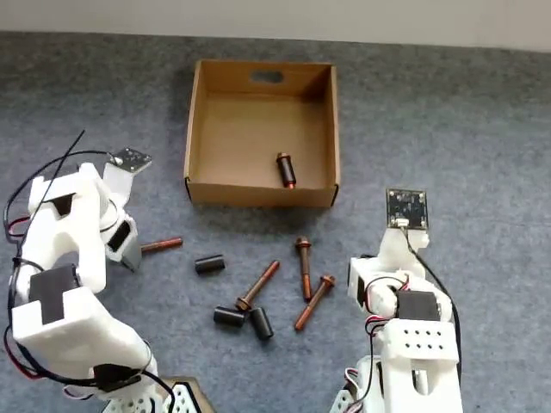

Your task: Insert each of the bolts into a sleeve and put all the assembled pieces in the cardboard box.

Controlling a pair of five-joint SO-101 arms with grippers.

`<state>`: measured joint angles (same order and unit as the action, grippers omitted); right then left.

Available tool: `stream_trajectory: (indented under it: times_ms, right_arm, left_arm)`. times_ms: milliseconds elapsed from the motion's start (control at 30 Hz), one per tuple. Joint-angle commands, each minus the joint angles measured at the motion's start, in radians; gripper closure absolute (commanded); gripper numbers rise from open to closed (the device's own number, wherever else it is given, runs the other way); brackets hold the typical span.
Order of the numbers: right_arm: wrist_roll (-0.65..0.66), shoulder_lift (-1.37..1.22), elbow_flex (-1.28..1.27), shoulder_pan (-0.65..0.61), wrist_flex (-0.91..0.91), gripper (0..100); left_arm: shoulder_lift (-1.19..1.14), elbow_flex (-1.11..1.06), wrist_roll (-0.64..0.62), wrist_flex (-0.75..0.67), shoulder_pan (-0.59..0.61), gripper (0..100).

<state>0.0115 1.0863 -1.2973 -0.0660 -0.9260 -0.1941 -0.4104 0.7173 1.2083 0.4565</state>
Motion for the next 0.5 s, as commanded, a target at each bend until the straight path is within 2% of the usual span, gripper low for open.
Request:
stream_trajectory:
  times_ms: [0, 267, 467]
  right_arm:
    - [-0.005, 0.018, 0.004, 0.007, 0.016, 99.3]
    - [-0.005, 0.015, -0.002, 0.007, 0.016, 99.3]
    - [-0.005, 0.018, -0.018, 0.007, 0.021, 99.3]
  left_arm:
    - [0.004, 0.007, -0.046, -0.052, -0.018, 84]
    - [0.002, 0.076, -0.176, -0.117, -0.088, 84]
    - [0.002, 0.122, -0.180, -0.172, -0.087, 84]
